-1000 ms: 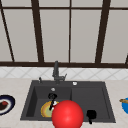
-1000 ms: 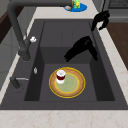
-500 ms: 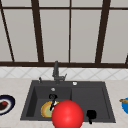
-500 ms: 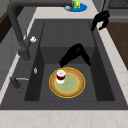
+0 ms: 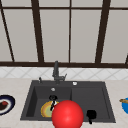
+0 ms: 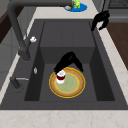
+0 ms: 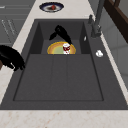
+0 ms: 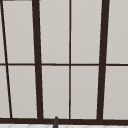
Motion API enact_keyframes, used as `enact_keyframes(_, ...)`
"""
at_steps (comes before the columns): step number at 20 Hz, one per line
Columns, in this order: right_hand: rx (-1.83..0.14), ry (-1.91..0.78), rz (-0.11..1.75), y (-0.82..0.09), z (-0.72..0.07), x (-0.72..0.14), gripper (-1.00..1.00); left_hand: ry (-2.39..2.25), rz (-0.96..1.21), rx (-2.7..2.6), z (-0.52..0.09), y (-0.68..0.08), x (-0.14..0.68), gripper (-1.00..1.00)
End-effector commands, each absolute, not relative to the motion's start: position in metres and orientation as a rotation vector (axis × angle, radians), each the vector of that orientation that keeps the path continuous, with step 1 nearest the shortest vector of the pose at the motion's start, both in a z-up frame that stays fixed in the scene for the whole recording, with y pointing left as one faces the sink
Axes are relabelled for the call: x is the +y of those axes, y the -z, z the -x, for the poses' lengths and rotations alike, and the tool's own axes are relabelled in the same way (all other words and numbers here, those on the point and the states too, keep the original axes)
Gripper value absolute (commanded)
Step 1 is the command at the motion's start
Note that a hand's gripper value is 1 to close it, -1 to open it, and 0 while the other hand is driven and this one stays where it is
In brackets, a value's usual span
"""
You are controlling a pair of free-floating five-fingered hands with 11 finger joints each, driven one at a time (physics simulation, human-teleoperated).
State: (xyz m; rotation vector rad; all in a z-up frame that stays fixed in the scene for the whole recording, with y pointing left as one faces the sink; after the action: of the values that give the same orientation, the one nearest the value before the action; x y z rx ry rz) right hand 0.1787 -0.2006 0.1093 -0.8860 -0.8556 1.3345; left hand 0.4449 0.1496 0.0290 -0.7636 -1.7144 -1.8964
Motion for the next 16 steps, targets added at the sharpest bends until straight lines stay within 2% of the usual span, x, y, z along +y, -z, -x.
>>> enact_keyframes(1,-0.856,-1.334,0.886,-0.109,-0.179,-0.201,0.0,1.826,0.82,-1.662,-0.459,-0.018,0.152,-1.0)
enact_keyframes(16,-0.856,-1.334,0.886,-0.109,-0.179,-0.201,0.0,1.859,0.786,-1.687,-0.468,0.023,0.153,-1.0)
